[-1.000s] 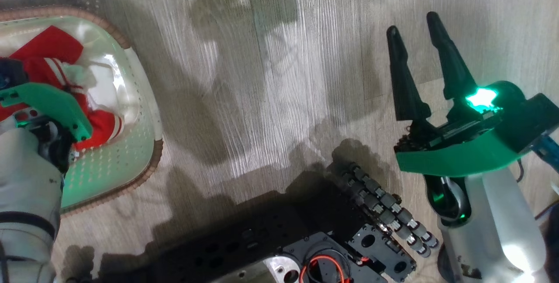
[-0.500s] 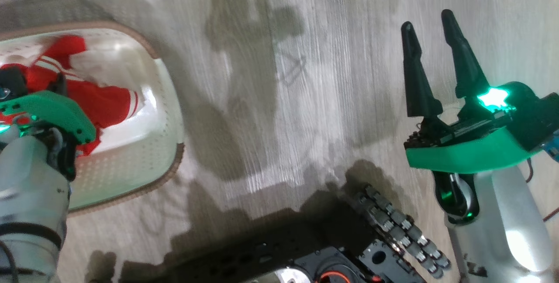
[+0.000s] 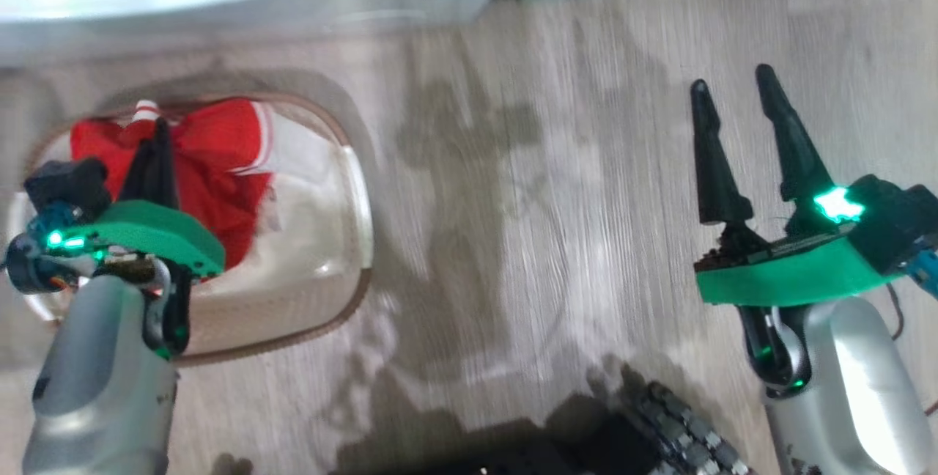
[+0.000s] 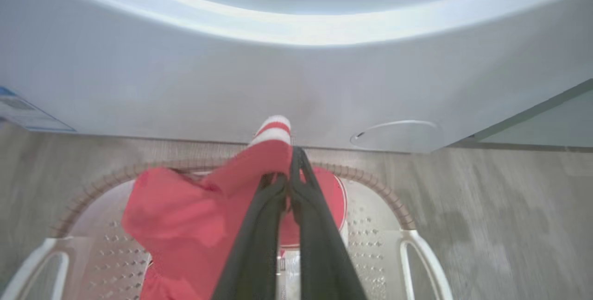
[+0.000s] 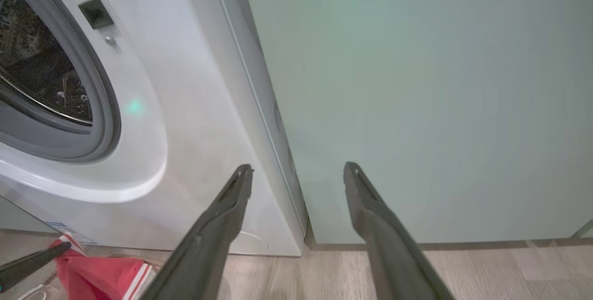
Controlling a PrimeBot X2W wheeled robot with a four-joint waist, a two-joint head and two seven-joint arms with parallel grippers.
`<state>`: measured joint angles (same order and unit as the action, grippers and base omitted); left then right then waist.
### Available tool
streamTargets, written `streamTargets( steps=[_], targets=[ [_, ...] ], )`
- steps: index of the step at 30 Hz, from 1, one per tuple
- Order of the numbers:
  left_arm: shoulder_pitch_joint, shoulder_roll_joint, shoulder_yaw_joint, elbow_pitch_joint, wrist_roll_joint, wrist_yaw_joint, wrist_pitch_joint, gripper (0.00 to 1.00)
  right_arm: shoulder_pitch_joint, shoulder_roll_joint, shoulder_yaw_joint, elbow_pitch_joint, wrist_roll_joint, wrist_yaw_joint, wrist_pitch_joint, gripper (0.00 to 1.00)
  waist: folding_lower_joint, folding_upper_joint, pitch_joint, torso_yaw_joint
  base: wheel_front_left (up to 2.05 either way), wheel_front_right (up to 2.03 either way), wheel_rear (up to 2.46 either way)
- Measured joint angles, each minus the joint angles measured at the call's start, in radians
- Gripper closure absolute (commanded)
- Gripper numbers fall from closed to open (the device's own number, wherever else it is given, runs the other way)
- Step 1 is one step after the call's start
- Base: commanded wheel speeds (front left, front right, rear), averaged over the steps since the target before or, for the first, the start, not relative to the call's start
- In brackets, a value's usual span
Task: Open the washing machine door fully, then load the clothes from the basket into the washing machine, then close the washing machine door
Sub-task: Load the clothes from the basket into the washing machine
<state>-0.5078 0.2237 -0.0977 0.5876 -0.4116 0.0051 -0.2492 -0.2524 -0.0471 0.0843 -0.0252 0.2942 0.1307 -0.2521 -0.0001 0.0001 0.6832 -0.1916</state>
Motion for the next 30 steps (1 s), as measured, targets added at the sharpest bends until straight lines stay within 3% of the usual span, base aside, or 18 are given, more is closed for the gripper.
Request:
streamTargets(
  steps=[14,22,30],
  targets=[
    [0.174,-0.031,-0.001,-0.438,0.058,0.043,0.000,1.00,0.042,0.000,-0.079,0.046,-0.040,0.000,0.051,0.00,0.0000,0.0000,-0.264,0.092,0.00,0.00,0.00],
    [0.279,-0.030,-0.023,-0.559,0.064,0.056,0.019,1.00,0.093,0.000,-0.083,0.079,-0.040,0.000,0.068,0.00,-0.0001,0.0000,-0.382,0.104,0.00,0.00,0.00],
    [0.402,-0.029,-0.033,-0.593,0.063,0.070,0.042,1.00,0.169,0.000,-0.093,0.083,-0.039,0.000,0.086,0.00,-0.0001,0.0000,-0.483,0.104,0.00,0.00,0.00]
  ],
)
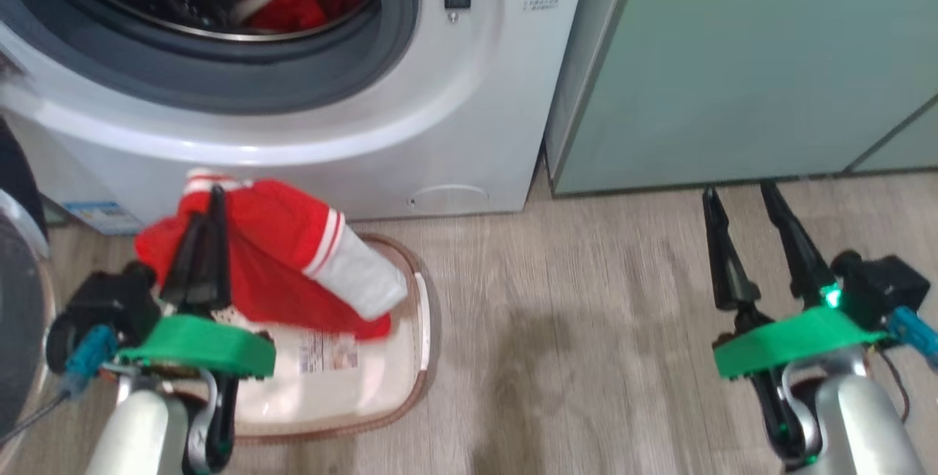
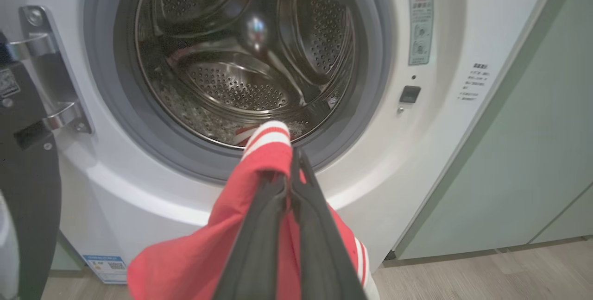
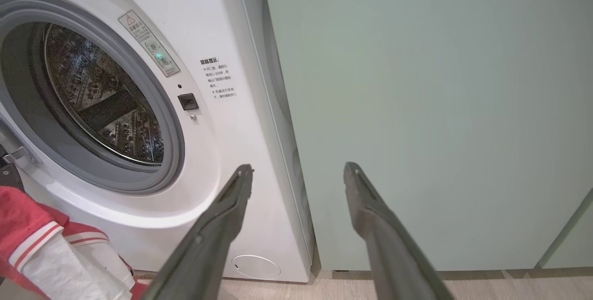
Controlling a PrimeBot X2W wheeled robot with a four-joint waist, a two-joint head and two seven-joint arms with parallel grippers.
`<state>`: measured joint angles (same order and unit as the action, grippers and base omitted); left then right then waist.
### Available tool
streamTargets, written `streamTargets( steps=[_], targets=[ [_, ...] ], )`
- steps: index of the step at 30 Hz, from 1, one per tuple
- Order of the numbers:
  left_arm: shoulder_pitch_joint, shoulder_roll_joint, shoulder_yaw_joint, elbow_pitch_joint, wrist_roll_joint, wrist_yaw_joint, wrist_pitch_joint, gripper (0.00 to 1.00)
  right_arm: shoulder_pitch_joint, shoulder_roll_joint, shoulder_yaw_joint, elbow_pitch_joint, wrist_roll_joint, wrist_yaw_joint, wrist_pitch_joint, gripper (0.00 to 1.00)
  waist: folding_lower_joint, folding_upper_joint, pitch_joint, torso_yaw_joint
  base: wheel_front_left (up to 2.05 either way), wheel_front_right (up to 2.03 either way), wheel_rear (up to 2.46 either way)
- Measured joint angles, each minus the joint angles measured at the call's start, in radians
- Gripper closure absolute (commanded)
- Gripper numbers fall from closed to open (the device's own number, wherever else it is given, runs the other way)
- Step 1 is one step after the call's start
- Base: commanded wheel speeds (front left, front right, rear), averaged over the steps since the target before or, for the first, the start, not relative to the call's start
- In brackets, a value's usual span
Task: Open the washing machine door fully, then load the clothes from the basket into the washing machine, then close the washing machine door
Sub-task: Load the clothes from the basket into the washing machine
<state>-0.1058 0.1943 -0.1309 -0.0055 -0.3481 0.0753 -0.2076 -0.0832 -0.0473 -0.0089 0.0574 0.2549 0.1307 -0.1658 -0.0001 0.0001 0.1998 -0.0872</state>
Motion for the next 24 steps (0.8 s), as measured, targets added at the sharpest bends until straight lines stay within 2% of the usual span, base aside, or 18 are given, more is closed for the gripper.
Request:
streamTargets(
  steps=[12,17,24],
  targets=[
    [0.117,0.007,-0.037,-0.009,0.006,0.002,0.014,1.00,0.112,0.000,-0.026,-0.038,-0.002,0.000,0.062,0.00,0.0000,0.0000,-0.124,0.024,0.00,0.00,0.00],
    [0.146,0.007,-0.039,-0.023,0.006,0.025,0.014,1.00,0.146,0.001,-0.026,-0.062,-0.010,0.000,0.091,0.00,0.0000,0.0000,-0.161,0.028,0.00,0.00,0.00],
    [0.168,0.007,-0.038,-0.037,0.006,0.036,0.014,1.00,0.174,0.001,-0.025,-0.080,-0.010,0.000,0.105,0.00,0.0000,0.0000,-0.180,0.024,0.00,0.00,0.00]
  ],
)
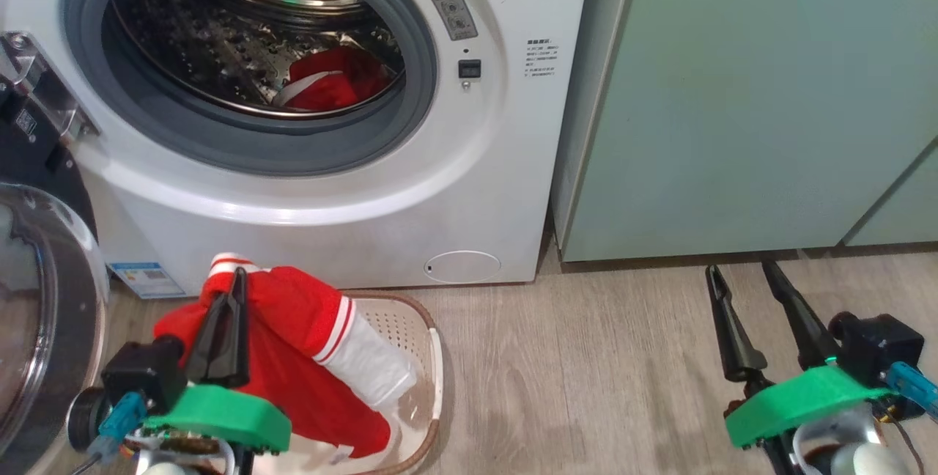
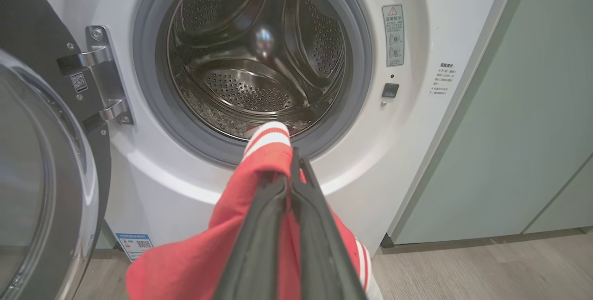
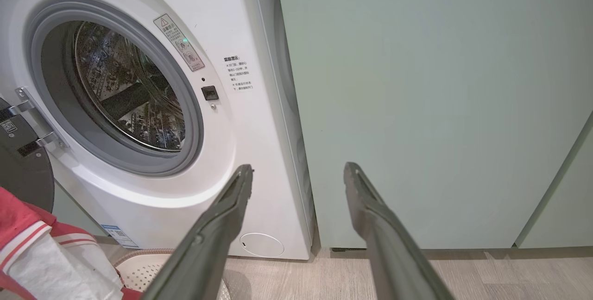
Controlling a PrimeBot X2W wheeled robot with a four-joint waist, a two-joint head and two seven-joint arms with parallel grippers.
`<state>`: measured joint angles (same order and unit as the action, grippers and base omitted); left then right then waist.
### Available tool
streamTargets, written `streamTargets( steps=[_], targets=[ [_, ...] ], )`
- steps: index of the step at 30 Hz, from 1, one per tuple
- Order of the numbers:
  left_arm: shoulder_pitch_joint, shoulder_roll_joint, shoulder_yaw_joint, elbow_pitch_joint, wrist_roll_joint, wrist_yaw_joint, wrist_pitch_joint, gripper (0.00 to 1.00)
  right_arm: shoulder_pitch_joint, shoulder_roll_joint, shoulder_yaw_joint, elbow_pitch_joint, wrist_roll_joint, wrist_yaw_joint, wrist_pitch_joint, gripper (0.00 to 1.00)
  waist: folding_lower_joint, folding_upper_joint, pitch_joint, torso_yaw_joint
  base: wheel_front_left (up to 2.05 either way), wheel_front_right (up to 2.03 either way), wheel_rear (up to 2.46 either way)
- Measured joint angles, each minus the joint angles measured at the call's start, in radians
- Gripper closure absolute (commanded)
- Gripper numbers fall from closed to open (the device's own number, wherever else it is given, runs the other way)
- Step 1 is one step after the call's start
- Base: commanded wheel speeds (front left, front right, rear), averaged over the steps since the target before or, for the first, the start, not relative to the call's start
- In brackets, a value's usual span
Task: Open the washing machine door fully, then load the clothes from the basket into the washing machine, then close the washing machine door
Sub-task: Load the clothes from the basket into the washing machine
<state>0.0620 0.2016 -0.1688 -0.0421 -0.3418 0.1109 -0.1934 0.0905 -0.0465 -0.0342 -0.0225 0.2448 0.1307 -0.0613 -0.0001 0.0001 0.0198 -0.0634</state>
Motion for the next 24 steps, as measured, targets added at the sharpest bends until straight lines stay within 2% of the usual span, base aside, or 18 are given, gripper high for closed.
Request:
streamTargets(
  steps=[24],
  targets=[
    [-0.020,0.007,-0.003,0.013,-0.012,0.006,0.007,1.00,0.001,0.000,0.007,-0.016,0.002,0.000,0.006,0.00,0.0000,0.0000,0.028,-0.002,0.00,0.00,0.00]
  ],
)
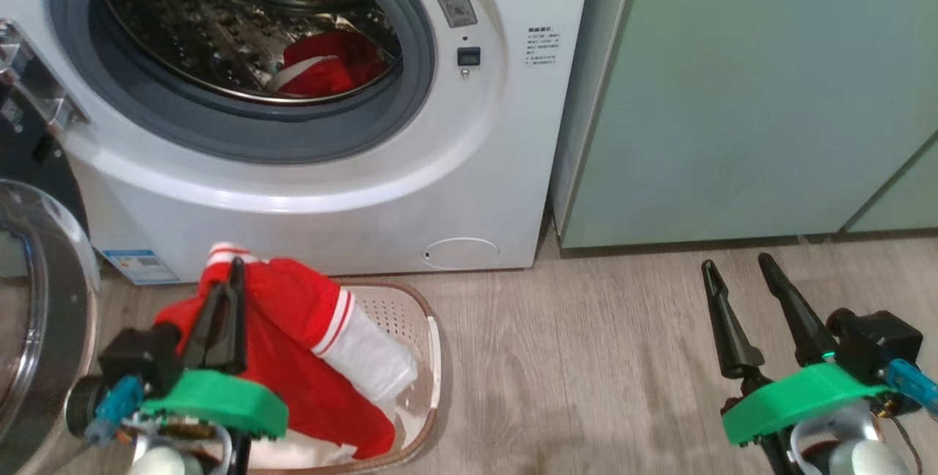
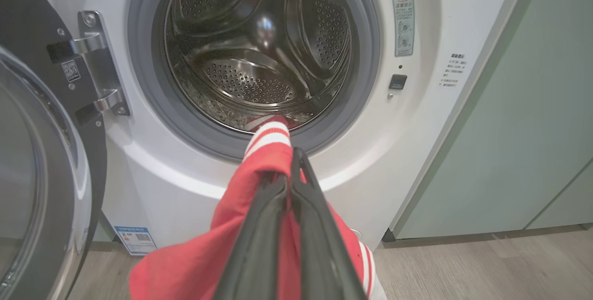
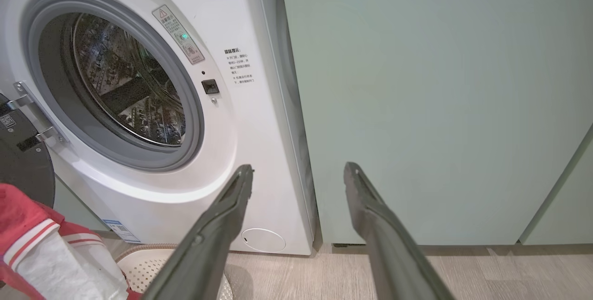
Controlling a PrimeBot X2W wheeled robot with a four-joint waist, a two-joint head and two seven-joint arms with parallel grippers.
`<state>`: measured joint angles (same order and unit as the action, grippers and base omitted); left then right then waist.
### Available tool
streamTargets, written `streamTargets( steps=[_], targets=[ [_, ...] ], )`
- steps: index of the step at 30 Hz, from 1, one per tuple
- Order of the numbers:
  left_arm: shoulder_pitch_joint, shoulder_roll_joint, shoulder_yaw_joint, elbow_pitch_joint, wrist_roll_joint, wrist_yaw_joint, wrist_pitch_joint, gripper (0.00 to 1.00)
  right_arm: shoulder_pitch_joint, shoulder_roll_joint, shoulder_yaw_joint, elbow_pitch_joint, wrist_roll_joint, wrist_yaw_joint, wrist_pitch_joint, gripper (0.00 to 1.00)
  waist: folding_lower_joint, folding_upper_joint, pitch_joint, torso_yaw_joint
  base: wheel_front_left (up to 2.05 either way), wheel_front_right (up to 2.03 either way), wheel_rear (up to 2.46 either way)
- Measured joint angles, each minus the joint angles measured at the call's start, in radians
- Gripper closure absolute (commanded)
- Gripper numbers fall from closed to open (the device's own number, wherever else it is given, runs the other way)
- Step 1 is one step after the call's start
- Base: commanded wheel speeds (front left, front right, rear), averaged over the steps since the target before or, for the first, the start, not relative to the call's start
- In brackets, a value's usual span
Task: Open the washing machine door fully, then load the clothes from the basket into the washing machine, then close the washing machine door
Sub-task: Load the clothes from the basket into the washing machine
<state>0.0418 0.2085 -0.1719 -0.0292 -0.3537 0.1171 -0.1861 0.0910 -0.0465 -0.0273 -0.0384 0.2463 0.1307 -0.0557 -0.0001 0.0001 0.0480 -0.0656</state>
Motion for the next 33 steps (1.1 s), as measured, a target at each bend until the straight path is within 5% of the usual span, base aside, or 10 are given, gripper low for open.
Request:
streamTargets(
  steps=[14,33],
  targets=[
    [-0.432,0.047,0.052,0.268,-0.071,-0.063,0.036,1.00,-0.104,0.000,0.065,-0.033,0.013,0.000,-0.034,0.00,0.0002,0.0000,0.169,-0.065,0.00,0.00,0.00],
    [-1.051,0.198,0.066,0.786,-0.088,-0.135,0.316,1.00,-0.258,0.000,0.169,0.071,0.127,0.000,-0.176,0.00,0.0002,0.0000,0.453,-0.270,0.00,0.00,0.00]
  ],
)
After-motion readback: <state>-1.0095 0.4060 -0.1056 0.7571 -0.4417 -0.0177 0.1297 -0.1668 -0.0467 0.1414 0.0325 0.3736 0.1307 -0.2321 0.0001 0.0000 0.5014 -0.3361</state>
